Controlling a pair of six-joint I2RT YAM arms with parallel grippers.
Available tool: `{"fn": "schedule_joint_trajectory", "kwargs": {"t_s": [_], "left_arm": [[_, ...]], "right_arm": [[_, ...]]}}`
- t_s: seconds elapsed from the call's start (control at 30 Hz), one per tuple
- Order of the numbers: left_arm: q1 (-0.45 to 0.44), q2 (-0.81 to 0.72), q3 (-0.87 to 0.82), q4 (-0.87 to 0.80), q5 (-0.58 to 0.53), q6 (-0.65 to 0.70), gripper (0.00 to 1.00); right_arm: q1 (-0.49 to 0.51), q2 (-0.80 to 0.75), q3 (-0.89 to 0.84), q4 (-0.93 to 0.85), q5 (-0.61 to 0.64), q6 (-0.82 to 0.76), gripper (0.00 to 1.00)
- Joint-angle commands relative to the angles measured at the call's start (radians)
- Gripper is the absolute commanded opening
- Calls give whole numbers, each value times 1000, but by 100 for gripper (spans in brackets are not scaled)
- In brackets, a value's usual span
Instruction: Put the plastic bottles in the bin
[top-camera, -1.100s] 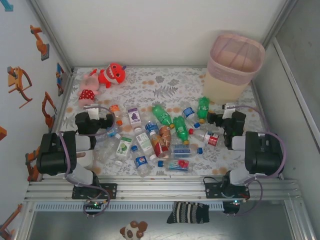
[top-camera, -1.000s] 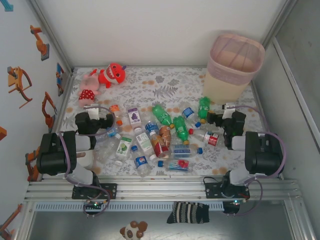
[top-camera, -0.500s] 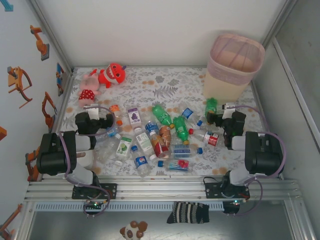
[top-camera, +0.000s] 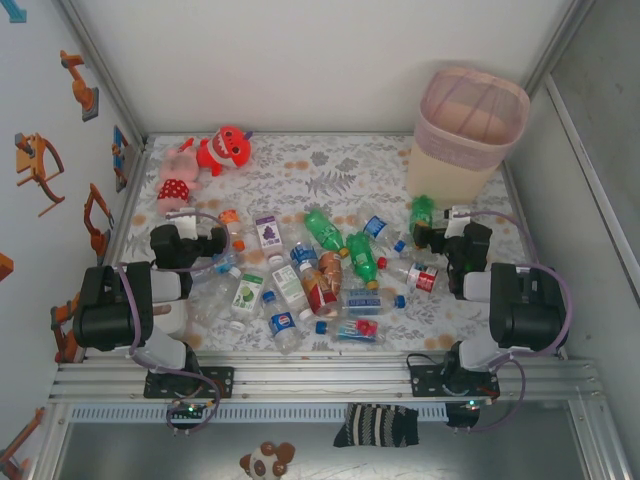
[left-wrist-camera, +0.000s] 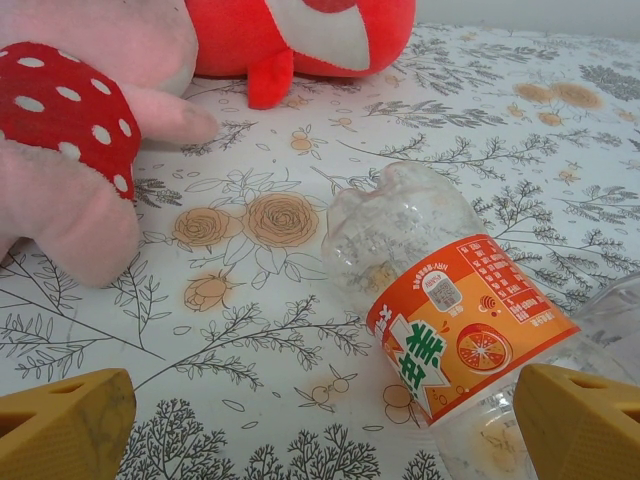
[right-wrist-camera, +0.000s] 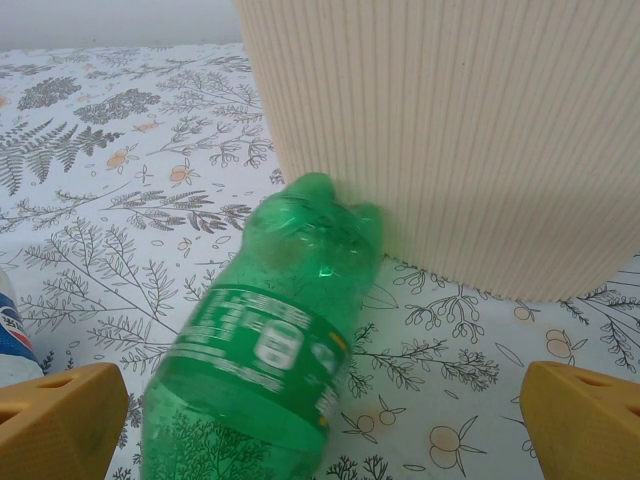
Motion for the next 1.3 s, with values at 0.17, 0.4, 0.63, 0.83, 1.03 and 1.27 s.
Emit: {"fn": "schedule_joint_trajectory", "kwargs": {"t_s": [0.17, 0.4, 0.63, 0.83, 1.03, 1.27], "left_arm": [[0, -44, 1, 16, -35, -19, 97], [1, -179, 35, -159, -138, -55, 97], [-5, -307, 197, -579, -228, -104, 97], [-23, -376, 323, -915, -187, -195, 97], [-45, -393, 437, -1229, -131, -290, 97], [-46, -436, 518, -1460, -20, -273, 97]], "right_arm": [[-9, -25, 6, -2, -8, -10, 99], [-9, -138, 11, -102, 12, -3, 98], [-9, -310, 99, -408, 14, 36, 94], [-3, -406, 242, -739, -6, 159, 89], [21, -449, 409, -1069, -54, 243, 83], [109, -448, 613, -1447, -80, 288, 78]]}}
